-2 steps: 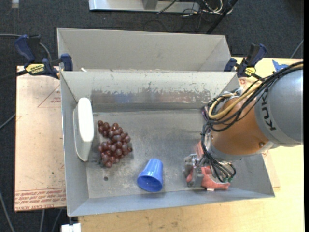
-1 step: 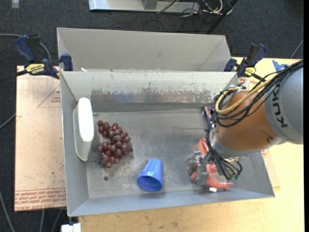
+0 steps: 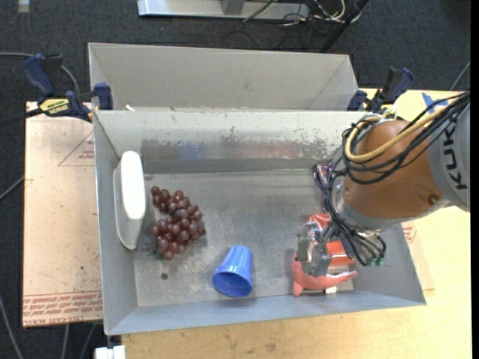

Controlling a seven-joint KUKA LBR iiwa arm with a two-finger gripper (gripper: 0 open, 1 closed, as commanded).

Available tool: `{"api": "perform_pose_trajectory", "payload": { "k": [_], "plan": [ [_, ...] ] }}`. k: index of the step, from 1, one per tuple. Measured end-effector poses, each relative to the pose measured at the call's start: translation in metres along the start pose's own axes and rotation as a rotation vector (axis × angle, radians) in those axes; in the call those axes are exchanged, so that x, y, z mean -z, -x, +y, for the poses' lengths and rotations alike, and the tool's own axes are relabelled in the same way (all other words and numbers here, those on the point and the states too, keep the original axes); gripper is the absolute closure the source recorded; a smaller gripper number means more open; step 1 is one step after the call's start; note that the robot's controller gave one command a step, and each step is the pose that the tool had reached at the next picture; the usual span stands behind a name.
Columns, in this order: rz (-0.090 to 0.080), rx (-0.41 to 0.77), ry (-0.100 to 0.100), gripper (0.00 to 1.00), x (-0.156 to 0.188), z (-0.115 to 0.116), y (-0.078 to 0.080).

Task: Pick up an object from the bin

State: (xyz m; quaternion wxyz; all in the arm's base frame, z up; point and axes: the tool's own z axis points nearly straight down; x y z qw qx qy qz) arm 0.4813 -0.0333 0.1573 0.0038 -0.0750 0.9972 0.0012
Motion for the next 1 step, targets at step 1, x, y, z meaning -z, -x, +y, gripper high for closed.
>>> {"api": "perform_pose_trajectory", "payload": {
  "k": [1],
  "plan": [
    [0.007,-0.014,0.002,0.00,-0.0525,-0.0460,0.0035]
  ]
}}
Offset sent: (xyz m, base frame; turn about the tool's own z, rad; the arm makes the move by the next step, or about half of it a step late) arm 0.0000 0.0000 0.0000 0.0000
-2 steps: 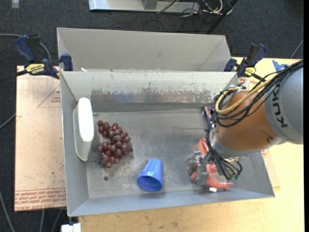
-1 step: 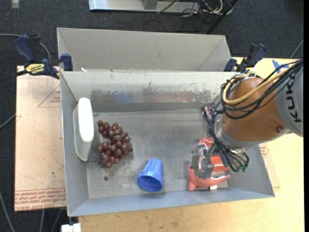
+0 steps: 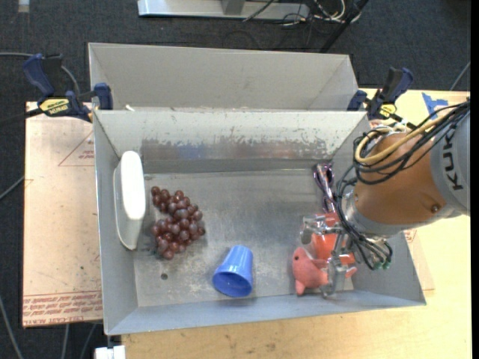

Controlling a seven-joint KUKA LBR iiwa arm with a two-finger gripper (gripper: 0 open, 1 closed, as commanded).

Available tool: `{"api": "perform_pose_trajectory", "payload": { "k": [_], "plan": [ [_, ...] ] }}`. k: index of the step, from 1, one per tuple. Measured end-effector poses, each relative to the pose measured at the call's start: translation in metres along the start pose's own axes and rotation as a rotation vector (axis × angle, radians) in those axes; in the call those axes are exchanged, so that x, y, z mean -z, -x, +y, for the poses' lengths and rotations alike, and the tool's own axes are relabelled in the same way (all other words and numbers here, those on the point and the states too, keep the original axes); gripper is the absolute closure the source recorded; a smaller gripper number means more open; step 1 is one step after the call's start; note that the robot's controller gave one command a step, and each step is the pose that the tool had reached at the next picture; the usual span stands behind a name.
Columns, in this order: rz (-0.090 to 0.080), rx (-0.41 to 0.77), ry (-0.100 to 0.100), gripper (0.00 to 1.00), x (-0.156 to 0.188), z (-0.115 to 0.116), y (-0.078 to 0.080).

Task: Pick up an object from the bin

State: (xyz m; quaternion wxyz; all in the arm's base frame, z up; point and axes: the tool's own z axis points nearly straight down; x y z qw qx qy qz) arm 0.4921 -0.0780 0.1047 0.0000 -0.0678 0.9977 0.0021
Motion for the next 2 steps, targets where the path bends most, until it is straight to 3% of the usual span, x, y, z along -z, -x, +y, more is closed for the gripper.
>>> {"api": "perform_pose_trajectory", "payload": {
  "k": [2],
  "plan": [
    [0.000,0.004,0.000,0.00,-0.0003,0.0001,0.0000]
  ]
}}
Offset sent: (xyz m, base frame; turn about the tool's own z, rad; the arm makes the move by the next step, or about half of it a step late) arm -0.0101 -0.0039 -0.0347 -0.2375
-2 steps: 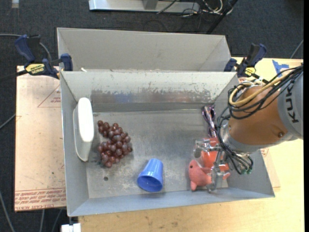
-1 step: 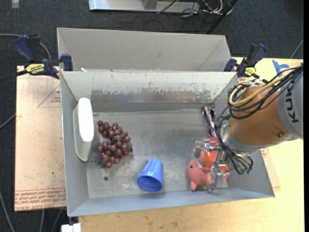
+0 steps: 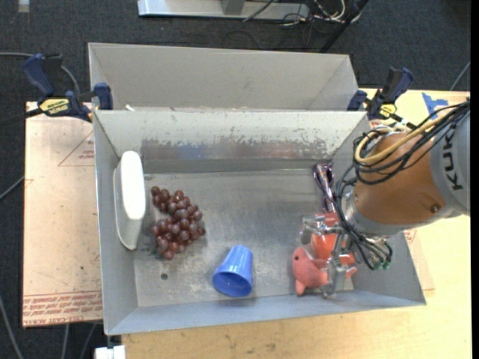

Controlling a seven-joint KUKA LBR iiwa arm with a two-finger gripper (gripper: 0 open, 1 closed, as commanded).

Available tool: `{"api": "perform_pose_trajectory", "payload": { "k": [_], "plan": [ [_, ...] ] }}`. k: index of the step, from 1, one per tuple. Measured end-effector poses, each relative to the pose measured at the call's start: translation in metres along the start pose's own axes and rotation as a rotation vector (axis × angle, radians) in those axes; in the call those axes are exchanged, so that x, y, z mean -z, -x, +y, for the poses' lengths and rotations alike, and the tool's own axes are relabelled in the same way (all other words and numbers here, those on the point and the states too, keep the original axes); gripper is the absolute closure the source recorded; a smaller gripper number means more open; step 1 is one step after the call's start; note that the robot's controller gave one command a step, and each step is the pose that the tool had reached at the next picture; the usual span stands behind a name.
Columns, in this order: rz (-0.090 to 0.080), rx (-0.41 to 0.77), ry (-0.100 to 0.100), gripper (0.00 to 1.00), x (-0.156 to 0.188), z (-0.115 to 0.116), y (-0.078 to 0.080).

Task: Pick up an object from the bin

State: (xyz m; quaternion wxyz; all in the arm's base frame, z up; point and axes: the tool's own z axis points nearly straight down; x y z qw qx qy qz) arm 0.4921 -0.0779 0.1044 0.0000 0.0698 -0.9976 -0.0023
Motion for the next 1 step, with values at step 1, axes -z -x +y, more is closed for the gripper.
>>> {"api": "perform_pose_trajectory", "payload": {
  "k": [1],
  "plan": [
    [-0.001,0.047,0.001,1.00,-0.0349,-0.0144,0.0089]
  ]
}}
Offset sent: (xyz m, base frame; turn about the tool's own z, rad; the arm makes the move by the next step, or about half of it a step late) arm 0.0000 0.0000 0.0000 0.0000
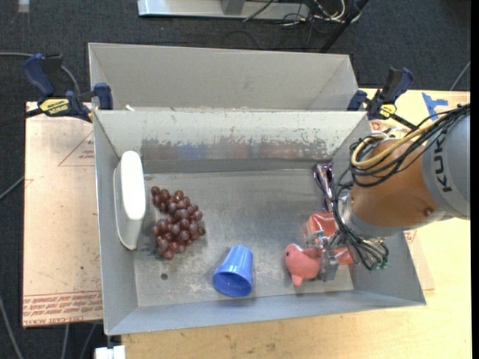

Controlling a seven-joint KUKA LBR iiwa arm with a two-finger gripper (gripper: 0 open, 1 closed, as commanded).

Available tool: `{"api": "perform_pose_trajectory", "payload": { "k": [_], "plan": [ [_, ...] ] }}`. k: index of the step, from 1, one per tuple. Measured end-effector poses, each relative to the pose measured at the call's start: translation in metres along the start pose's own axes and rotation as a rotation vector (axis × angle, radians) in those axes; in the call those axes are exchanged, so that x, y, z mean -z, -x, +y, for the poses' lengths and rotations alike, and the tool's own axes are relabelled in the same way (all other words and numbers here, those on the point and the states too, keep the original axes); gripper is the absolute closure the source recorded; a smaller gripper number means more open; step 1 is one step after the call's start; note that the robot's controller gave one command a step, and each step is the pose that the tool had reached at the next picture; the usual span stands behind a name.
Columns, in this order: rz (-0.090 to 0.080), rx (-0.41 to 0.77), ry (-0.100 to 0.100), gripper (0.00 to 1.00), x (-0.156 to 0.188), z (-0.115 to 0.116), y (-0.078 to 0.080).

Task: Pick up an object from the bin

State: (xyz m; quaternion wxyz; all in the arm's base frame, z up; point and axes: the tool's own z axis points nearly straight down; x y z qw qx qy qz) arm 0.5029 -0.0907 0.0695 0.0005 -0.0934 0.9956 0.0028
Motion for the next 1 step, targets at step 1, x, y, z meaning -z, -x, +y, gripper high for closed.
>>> {"api": "perform_pose_trajectory", "payload": {
  "k": [1],
  "plan": [
    [0.000,0.000,0.000,1.00,0.0000,0.0000,0.0000]
  ]
}}
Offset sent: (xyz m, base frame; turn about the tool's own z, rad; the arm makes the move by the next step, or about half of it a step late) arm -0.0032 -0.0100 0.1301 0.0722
